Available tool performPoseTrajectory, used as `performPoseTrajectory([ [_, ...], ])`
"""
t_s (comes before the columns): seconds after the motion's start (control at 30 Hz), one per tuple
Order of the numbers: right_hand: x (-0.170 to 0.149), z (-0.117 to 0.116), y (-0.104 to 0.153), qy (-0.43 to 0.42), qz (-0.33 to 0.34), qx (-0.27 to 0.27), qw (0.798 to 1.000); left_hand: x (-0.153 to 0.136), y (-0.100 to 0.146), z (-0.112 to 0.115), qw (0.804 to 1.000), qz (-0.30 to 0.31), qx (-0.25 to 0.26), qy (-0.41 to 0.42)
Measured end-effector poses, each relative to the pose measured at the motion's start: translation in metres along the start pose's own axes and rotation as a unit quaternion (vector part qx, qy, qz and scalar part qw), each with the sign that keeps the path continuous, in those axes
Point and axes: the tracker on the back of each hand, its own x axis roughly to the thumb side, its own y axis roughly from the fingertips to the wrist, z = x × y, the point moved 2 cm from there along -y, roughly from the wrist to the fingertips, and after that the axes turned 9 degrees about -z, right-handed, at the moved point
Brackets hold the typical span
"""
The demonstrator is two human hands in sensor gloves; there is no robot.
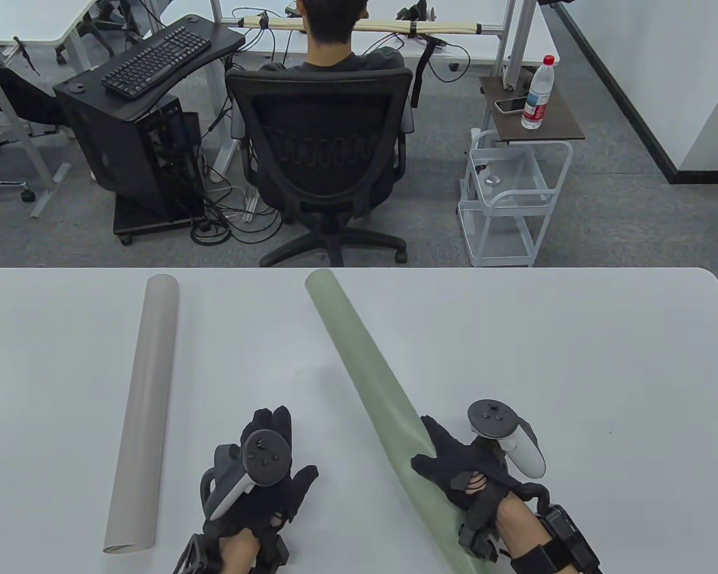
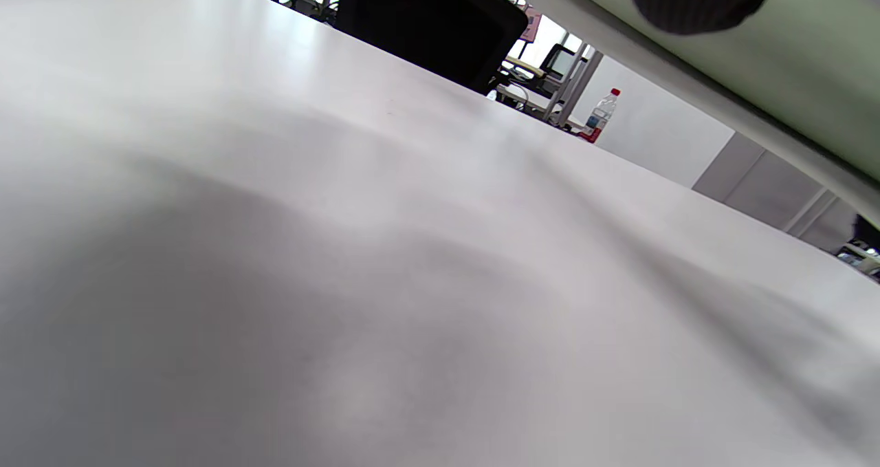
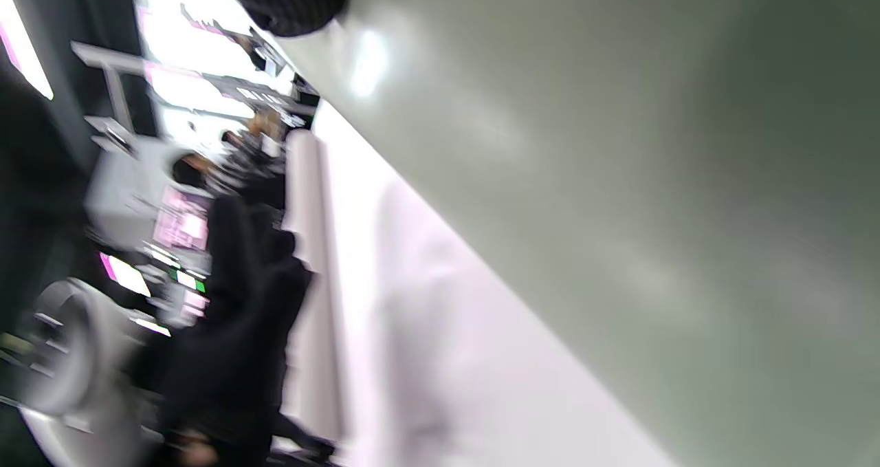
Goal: Unroll desk mats and stack together
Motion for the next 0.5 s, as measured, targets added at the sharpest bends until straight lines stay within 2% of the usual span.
performPoseTrajectory([
  [0.13,-0.001,0.01,0.007,-0.055,0.037,-0.02,0.998,0.022,0.005,-0.008,0.998,0.042,-0.017,0.043],
  [0.3,-0.011,0.023,0.014,-0.093,0.082,-0.056,0.991,0.074,0.01,-0.014,0.988,0.106,-0.071,0.086],
  [0.4,-0.019,0.028,0.015,-0.147,0.122,-0.037,0.981,0.114,0.01,-0.008,0.97,0.148,-0.107,0.158],
  [0.5,-0.018,0.03,0.019,-0.143,0.142,-0.045,0.978,0.148,0.001,0.009,0.943,0.182,-0.153,0.231],
])
